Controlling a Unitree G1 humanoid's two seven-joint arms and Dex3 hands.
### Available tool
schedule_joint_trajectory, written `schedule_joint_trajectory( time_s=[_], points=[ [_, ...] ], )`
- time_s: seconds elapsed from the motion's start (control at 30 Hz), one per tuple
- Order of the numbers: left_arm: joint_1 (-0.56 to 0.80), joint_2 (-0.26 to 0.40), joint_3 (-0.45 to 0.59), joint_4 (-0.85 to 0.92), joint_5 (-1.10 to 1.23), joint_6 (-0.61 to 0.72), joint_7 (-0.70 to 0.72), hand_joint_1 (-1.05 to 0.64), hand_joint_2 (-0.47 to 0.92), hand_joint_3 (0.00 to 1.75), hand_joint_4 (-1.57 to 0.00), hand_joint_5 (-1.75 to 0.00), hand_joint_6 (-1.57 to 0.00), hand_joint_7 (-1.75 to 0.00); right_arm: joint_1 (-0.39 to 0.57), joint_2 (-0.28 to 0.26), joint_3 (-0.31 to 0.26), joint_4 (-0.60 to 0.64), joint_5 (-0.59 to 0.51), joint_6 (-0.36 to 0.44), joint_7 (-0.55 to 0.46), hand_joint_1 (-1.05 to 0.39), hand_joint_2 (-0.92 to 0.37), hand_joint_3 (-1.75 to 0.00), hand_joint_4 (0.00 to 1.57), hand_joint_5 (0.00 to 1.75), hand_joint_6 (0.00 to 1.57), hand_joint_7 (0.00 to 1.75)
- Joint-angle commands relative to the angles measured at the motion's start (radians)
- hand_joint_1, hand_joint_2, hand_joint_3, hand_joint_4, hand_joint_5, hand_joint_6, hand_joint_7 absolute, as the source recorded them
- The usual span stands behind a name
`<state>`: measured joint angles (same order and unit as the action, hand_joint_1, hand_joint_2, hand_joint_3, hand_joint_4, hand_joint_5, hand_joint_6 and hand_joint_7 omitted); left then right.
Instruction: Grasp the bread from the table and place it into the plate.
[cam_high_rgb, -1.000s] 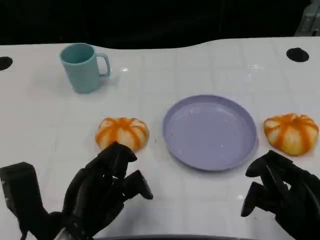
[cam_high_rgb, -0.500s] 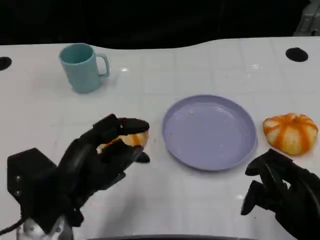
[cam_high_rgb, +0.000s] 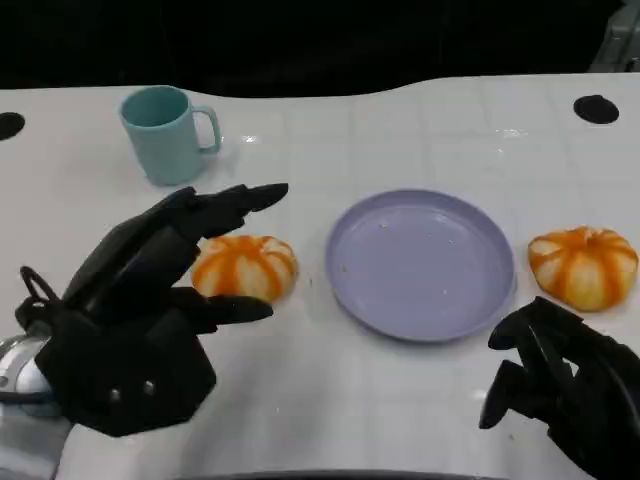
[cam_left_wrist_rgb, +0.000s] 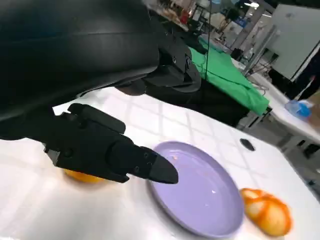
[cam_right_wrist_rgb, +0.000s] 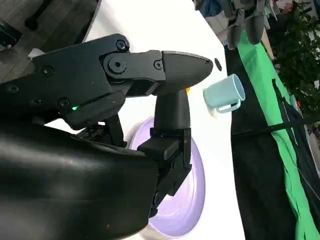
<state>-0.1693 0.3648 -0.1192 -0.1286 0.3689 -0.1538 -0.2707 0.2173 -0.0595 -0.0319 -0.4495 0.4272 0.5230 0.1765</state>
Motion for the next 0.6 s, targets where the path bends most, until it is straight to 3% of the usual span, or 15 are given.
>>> schedule_joint_trajectory(
  time_s=[0.03, 0.27, 0.6],
  points=[
    [-0.031, 0.055, -0.029, 0.002, 0.108, 0.002, 0.006, -0.42, 0.8, 0.0, 0.0, -0.27, -0.28, -0.02, 0.001, -0.004, -0.01, -0.009, 0.006, -0.006, -0.002, -0.43, -0.92, -0.4, 0.62, 1.75, 0.47, 1.63],
    [-0.079, 0.09, -0.101, -0.018, 0.272, 0.086, -0.053, -0.43, 0.79, 0.0, 0.0, -0.21, -0.25, 0.0, -0.001, -0.003, -0.01, 0.0, 0.006, -0.016, 0.006, -0.43, -0.92, -0.41, 0.62, 1.75, 0.46, 1.64],
    [-0.213, 0.024, -0.244, 0.142, 0.472, 0.258, -0.068, -0.45, 0.79, 0.01, 0.0, -0.27, -0.22, 0.0, 0.001, 0.004, -0.01, -0.006, 0.008, -0.005, -0.005, -0.43, -0.92, -0.39, 0.62, 1.75, 0.46, 1.64]
  ],
)
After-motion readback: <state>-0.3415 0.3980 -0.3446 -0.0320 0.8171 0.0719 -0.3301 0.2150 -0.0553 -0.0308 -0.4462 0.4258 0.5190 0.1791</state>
